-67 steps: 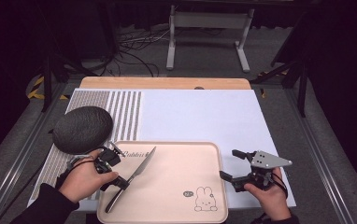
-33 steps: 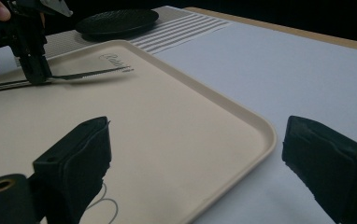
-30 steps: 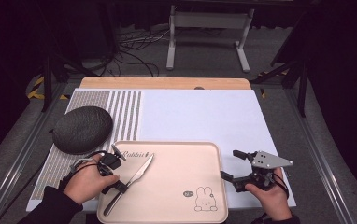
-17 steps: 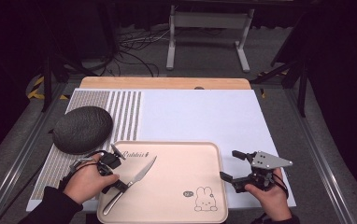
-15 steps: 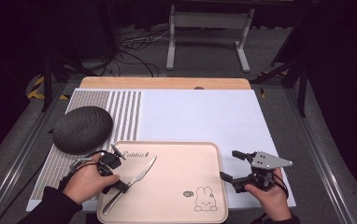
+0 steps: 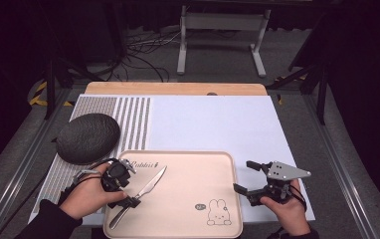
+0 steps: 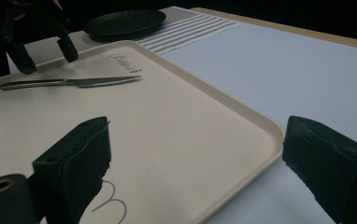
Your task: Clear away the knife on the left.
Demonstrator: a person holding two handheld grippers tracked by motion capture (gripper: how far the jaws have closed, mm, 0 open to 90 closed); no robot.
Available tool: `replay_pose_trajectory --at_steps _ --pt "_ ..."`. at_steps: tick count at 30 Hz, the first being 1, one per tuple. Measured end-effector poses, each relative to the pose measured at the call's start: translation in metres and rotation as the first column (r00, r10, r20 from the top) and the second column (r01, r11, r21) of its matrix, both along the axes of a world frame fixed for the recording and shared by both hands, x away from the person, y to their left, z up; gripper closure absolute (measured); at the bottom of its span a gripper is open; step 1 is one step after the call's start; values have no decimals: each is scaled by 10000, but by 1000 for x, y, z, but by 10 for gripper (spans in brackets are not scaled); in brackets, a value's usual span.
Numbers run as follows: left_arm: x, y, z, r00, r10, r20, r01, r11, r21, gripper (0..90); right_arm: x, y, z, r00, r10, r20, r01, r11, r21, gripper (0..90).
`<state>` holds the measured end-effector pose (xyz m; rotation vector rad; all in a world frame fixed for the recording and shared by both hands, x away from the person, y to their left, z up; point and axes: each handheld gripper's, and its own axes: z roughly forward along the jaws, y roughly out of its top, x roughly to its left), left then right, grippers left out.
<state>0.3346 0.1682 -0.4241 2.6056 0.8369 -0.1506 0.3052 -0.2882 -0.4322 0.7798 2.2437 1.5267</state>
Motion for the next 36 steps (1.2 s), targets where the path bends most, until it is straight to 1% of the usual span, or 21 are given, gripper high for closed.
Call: replay_pose_trajectory --at_steps 2,3,4,5,6,7,8,9,10,11,13,14,16,18,23,25,28,33,34,35,36 --pt "-2 0 4 9972 -369 655 383 9991 -205 153 0 0 0 10000 3 -14 -4 10000 -30 86" --pt "-3 -1 6 9920 -719 1036 751 9968 -275 170 0 1 0 10000 2 -13 -2 10000 -44 86" --pt "-3 -1 7 9852 -1080 1328 1118 9935 -212 225 0 1 0 10000 0 -14 0 10000 -45 86" --pt "-4 -2 8 9799 -1295 1517 1339 9908 -185 252 0 1 0 10000 21 -14 -21 10000 -21 86" --pt "-5 -3 8 9694 -1593 1866 1655 9861 -177 291 0 1 0 10000 36 -6 -36 10000 -25 86" --pt "-6 -5 9 9611 -1880 2025 1959 9804 -195 374 0 1 0 10000 50 -1 -50 10000 -27 86" --pt "-7 -6 10 9584 -1985 2052 2093 9773 -321 499 0 1 0 10000 52 4 -52 10000 -22 86" --pt "-8 -7 10 9517 -2125 2218 2259 9735 -367 579 0 1 0 10000 51 19 -51 10000 -27 86" --pt "-9 -9 11 9426 -2320 2402 2478 9681 -372 670 0 1 0 10000 59 19 -59 10000 -26 86" --pt "-9 -11 10 9388 -2377 2493 2551 9661 -396 763 0 1 0 10000 52 9 -52 10000 -27 86" --pt "-9 -14 9 9252 -2637 2730 2827 9587 -323 845 0 1 0 10000 66 1 -66 10000 -34 86" --pt "-8 -16 8 9257 -2663 2687 2869 9571 -400 885 0 1 0 10000 89 2 -89 9999 -50 86" --pt "-7 -18 6 9238 -2732 2681 2958 9541 -470 900 0 1 0 9999 106 6 -106 9999 -59 86" --pt "-6 -23 1 9177 -3005 2600 3244 9444 -536 900 0 1 0 9999 132 13 -132 9999 -64 86" --pt "-6 -30 -7 9196 -3238 2226 3430 9378 -530 900 0 1 0 9999 131 9 -131 9999 -61 86" --pt "-4 -32 -12 9233 -3240 2063 3413 9384 -535 900 0 1 -1 9999 149 2 -149 9999 -78 86" --pt "-2 -33 -17 9249 -3254 1966 3395 9397 -418 900 0 1 -1 9999 161 -14 -161 9998 -80 86" --pt "0 -33 -19 9263 -3264 1883 3366 9413 -244 900 0 1 -1 9999 168 -22 -168 9998 -104 87" --pt "1 -33 -19 9243 -3324 1875 3415 9397 -175 900 0 1 -1 9999 168 -19 -168 9998 -105 87" --pt "0 -34 -20 9283 -3258 1792 3337 9426 -149 900 0 1 -1 9998 174 -20 -174 9998 -108 87" --pt "0 -33 -20 9264 -3307 1800 3378 9412 -95 900 0 1 -1 9999 168 -17 -168 9998 -105 87"
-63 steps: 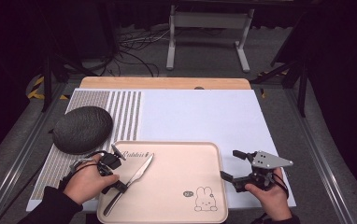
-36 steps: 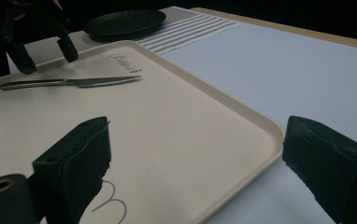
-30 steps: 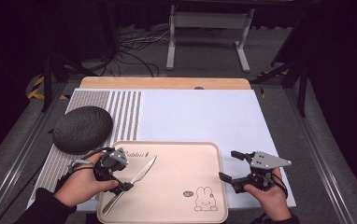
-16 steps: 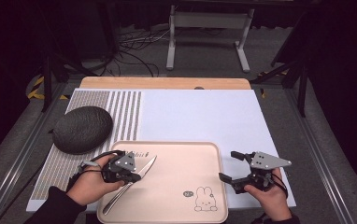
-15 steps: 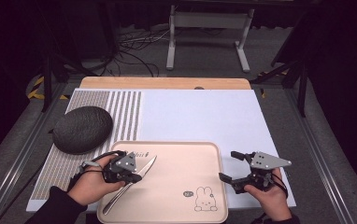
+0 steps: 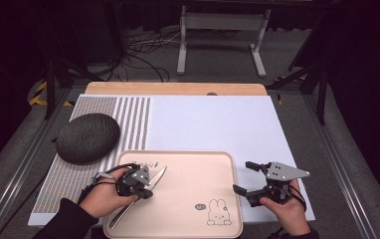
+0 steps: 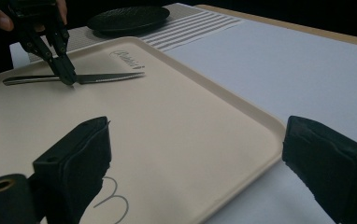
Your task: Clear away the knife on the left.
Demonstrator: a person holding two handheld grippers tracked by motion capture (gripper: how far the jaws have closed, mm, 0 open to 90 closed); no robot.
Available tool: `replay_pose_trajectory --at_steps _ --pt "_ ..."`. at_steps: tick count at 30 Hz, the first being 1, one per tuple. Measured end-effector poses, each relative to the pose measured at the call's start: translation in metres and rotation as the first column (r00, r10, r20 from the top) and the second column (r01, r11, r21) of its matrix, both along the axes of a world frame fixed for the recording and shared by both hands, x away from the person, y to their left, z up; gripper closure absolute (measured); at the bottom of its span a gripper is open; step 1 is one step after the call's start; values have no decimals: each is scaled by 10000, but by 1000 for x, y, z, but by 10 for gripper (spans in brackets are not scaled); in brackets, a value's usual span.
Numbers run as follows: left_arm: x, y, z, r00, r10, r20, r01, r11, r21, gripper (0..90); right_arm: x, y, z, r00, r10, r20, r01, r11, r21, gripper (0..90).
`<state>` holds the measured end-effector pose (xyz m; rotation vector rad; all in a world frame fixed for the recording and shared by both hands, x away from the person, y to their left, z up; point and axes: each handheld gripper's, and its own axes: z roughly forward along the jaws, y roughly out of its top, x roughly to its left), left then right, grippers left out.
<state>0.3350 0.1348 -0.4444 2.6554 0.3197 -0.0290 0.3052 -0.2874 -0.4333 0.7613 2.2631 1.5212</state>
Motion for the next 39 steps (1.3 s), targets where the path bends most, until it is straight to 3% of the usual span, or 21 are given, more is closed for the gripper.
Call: replay_pose_trajectory --at_steps 4,22,32,39 --pt "0 1 -1 9999 98 -137 -97 9999 56 900 0 0 0 10000 -7 0 7 10000 11 87" --pt "3 8 2 9997 238 7 -238 9979 606 900 -1 1 0 10000 47 2 -47 10000 -70 88" --pt "5 21 2 9985 540 47 -542 9960 709 900 0 1 -1 10000 23 -27 -23 9999 -116 88" --pt "5 31 1 9961 883 -49 -879 9946 555 900 0 2 -1 10000 36 -65 -36 9999 -110 88"
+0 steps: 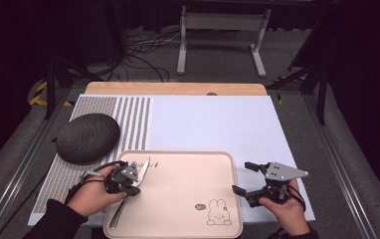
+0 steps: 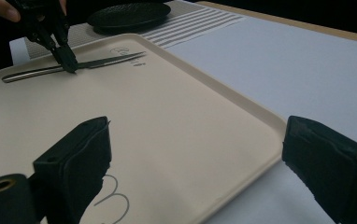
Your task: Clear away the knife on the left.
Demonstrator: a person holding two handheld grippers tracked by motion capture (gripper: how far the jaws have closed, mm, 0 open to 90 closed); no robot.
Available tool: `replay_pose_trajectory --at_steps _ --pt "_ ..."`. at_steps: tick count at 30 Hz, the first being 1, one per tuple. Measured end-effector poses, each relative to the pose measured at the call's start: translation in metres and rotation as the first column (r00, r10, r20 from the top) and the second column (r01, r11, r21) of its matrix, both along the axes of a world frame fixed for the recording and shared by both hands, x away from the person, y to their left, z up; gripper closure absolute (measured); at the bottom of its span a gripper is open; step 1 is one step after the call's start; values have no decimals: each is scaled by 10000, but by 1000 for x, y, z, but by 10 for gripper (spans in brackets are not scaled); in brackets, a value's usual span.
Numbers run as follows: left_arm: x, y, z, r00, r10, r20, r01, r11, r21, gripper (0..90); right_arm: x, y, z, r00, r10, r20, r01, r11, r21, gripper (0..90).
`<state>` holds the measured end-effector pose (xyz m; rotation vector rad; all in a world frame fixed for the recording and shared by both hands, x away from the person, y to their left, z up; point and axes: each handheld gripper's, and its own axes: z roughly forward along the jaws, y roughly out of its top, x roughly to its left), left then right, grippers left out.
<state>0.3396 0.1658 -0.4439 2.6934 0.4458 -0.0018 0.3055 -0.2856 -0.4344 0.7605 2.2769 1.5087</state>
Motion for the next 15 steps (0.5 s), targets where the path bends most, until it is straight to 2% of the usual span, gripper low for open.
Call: replay_pose_trajectory --at_steps 6,15 --pt "0 6 0 9999 113 -12 -113 9999 63 900 0 0 0 10000 7 -24 -7 10000 -6 88" --pt "0 15 -1 9993 376 68 -375 9993 -75 900 1 0 -1 10000 10 -49 -10 10000 -22 88"
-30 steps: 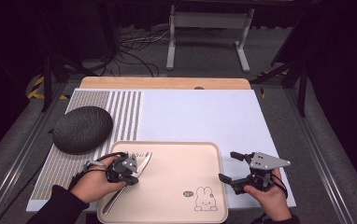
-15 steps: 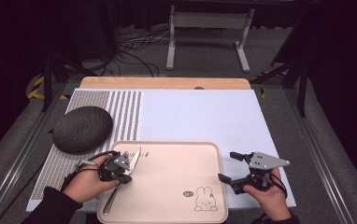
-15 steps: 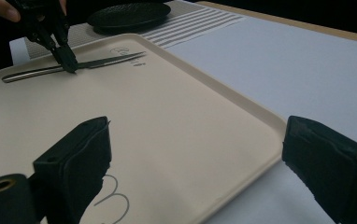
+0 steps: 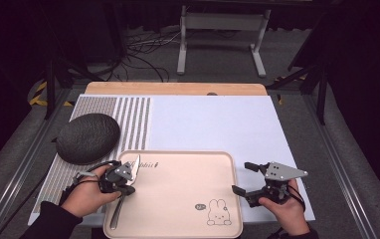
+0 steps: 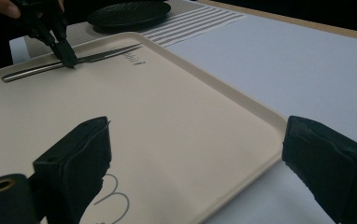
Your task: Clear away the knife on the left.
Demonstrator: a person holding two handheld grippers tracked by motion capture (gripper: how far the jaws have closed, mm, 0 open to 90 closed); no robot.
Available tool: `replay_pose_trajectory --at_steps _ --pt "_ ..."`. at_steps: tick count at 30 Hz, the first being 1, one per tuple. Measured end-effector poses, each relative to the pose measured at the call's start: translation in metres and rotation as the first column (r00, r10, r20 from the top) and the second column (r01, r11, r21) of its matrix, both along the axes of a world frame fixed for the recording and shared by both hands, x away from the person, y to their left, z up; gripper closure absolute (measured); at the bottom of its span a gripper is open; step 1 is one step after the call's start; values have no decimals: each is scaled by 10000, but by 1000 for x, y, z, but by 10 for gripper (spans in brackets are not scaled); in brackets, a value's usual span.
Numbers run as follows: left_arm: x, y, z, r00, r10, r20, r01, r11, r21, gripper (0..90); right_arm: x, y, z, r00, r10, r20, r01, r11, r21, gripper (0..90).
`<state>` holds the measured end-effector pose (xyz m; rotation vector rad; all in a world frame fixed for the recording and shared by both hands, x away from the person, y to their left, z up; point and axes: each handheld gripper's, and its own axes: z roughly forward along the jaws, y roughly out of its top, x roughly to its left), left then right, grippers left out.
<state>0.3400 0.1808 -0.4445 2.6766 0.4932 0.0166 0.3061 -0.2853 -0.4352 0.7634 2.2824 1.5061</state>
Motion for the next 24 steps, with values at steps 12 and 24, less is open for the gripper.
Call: replay_pose_trajectory --at_steps 12,24 --pt "-2 10 0 9995 325 -44 -325 9995 -12 900 0 1 -1 10000 17 -66 -17 10000 -42 88" --pt "-4 16 -1 9986 519 -129 -520 9986 -86 900 1 2 -3 9999 56 -126 -58 9999 -142 88"
